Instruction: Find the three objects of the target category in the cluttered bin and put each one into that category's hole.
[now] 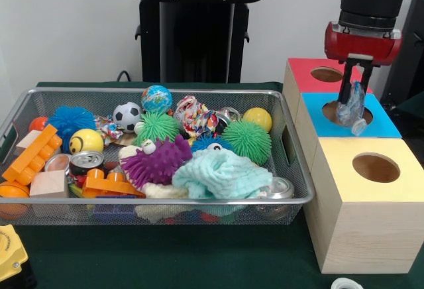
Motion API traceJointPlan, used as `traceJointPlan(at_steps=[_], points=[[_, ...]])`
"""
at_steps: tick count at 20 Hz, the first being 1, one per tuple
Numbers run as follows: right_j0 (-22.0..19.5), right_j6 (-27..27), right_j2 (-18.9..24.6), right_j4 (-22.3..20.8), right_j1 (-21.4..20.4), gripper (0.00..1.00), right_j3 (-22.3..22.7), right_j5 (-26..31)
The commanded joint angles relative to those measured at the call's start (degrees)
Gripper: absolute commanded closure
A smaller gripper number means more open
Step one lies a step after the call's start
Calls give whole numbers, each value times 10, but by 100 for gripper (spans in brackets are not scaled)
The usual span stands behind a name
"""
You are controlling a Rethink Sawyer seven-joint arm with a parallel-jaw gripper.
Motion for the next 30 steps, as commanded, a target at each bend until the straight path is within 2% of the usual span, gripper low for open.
traceJointPlan(at_steps=[1,9,10,24,27,30], points=[[-18,133,59,23,10,100,28,-20],[-22,129,62,20,12,100,30,-30],[-18,127,57,17,15,0,24,-29],[-37,107,70,5,-24,0,53,-11],[-54,80,73,-10,-38,0,63,-4],[-93,31,88,-32,-61,0,82,8]])
